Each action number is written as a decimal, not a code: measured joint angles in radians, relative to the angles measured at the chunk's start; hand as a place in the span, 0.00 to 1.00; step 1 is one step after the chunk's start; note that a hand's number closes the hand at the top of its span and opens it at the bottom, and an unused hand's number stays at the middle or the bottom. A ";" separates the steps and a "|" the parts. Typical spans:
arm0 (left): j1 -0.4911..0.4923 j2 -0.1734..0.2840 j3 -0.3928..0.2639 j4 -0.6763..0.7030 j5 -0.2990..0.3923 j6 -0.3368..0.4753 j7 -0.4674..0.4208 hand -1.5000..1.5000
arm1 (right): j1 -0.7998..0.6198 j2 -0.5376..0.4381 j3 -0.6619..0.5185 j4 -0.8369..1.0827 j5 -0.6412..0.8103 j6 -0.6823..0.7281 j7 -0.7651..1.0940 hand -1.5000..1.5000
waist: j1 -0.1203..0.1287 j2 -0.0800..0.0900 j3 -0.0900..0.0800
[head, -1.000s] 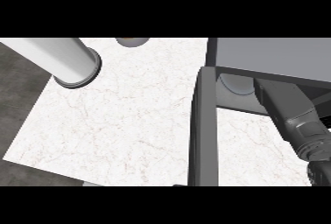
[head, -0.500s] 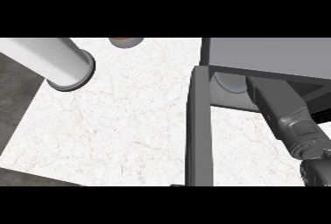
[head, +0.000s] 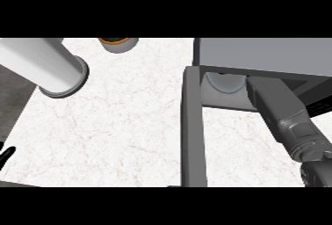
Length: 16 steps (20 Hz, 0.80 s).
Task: Pick up the milk, place it into the microwave and close the microwave
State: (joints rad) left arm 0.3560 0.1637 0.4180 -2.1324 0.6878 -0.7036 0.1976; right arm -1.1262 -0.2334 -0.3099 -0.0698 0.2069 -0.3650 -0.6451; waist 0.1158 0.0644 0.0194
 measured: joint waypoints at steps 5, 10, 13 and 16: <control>0.010 -0.039 -0.073 0.014 -0.043 -0.063 -0.010 0.00 | 0.032 -0.005 -0.029 -0.011 -0.036 0.177 -0.033 0.00 | -0.035 -0.017 -0.009; 0.013 -0.063 -0.158 0.045 -0.113 -0.134 0.001 0.00 | 0.077 0.023 -0.057 -0.024 -0.076 0.341 -0.073 0.00 | -0.067 -0.036 -0.015; 0.008 -0.089 -0.186 0.068 -0.181 -0.172 -0.013 0.00 | 0.124 0.049 -0.074 -0.038 -0.102 0.429 -0.112 0.00 | -0.087 -0.049 -0.017; -0.020 -0.123 -0.214 0.100 -0.272 -0.185 -0.039 0.00 | 0.181 0.079 -0.074 -0.058 -0.116 0.493 -0.149 0.00 | -0.102 -0.058 -0.018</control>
State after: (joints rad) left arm 0.3362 0.0407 0.2040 -2.0321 0.4156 -0.8885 0.1586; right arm -0.9451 -0.1544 -0.3834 -0.1281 0.0911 0.1282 -0.7944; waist 0.0134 0.0064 0.0010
